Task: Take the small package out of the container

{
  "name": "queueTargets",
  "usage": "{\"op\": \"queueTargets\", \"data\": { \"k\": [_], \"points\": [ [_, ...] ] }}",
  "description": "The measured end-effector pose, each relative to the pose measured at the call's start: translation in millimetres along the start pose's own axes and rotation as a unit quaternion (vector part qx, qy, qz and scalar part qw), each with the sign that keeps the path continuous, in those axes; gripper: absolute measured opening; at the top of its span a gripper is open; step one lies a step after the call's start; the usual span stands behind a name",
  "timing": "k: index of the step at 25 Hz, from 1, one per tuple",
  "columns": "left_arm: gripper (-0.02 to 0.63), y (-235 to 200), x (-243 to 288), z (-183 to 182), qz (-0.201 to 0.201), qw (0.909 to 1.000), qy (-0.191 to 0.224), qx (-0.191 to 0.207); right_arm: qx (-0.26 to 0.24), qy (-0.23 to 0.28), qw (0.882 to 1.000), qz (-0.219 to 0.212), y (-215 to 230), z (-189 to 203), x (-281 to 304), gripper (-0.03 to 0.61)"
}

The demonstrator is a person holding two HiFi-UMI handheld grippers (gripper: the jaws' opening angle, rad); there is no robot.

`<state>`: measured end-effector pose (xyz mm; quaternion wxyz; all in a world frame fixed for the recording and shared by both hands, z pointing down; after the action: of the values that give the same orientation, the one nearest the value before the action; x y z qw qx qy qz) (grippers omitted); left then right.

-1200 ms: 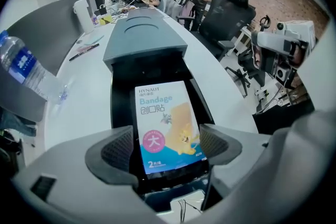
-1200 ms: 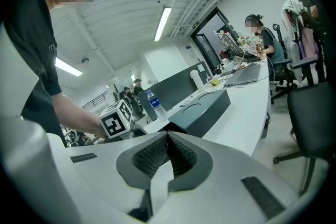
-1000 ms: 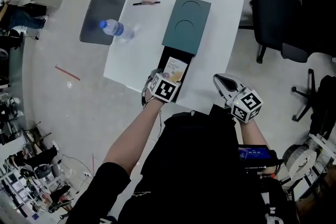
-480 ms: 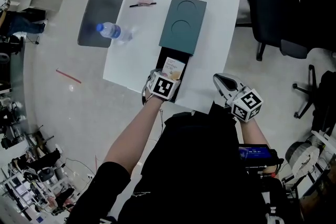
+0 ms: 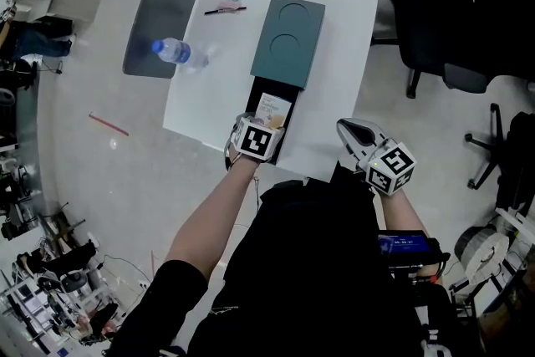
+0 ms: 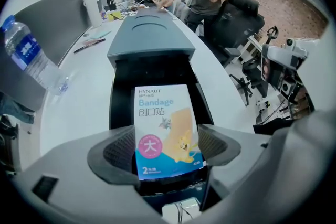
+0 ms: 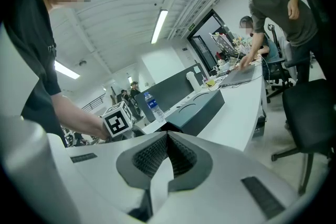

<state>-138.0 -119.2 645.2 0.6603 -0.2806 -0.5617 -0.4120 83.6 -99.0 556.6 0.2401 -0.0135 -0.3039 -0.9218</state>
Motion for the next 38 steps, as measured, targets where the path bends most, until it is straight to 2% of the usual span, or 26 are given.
{"op": "queueTargets", "data": {
  "k": [10,18,23,29,38],
  "points": [
    [0.374,-5,-22,-10,0.01,0.9975,0.065,-0.023,-0.015,-0.004,1.0,-0.002,-7,0,1,0.026],
    [0.374,-12,-44,-5,0.009,0.9906,0.13,-0.043,-0.033,-0.007,0.999,0.001,-19,0,1,0.026],
    [0.374,-16,-70,2,0.014,0.9796,0.192,-0.058,-0.053,-0.004,0.999,0.007,-40,-6,0,0.026],
    [0.374,-16,-91,11,0.019,0.9668,0.244,-0.075,-0.07,-0.007,0.997,0.012,-56,-6,-4,0.026],
    [0.374,-24,-121,39,0.016,0.947,0.295,-0.125,-0.092,-0.02,0.996,-0.001,-81,-3,-1,0.026]
  ]
}}
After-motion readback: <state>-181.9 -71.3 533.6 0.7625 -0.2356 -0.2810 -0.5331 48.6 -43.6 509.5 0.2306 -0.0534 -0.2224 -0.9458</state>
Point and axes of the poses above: the fingertips, and each gripper's own axes: x forward along the fingers, y to its right, z out of its underside, the point moved 4 cm from there along -x, backward along the fingers, and after that the axes turned 11 degrees about -z, right-handed, at the moved point
